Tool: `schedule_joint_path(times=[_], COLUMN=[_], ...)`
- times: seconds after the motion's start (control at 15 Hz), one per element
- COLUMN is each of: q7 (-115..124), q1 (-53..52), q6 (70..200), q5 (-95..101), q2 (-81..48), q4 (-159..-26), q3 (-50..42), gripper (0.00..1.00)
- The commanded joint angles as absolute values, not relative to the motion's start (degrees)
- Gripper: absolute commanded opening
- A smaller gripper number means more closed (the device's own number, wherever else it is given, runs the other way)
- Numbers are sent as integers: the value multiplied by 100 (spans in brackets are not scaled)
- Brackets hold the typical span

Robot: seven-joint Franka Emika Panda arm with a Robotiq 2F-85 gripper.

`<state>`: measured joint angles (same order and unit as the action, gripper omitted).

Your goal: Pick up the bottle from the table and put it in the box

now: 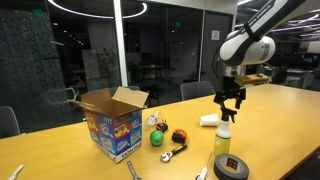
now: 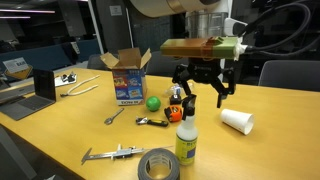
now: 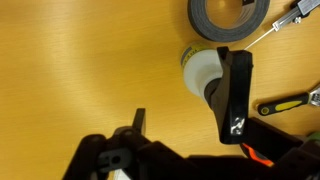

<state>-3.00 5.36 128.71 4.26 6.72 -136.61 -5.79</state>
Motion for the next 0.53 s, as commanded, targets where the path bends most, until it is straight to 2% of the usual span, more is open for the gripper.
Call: schedule_joint_path(times=[0.0, 0.47], q7=[-260, -262], q1=[542, 526], q6=[12755, 12527], q5=[249, 77], q2=[334, 432], q4=[-13247, -13164], q3=[-586, -567], gripper=[100, 100])
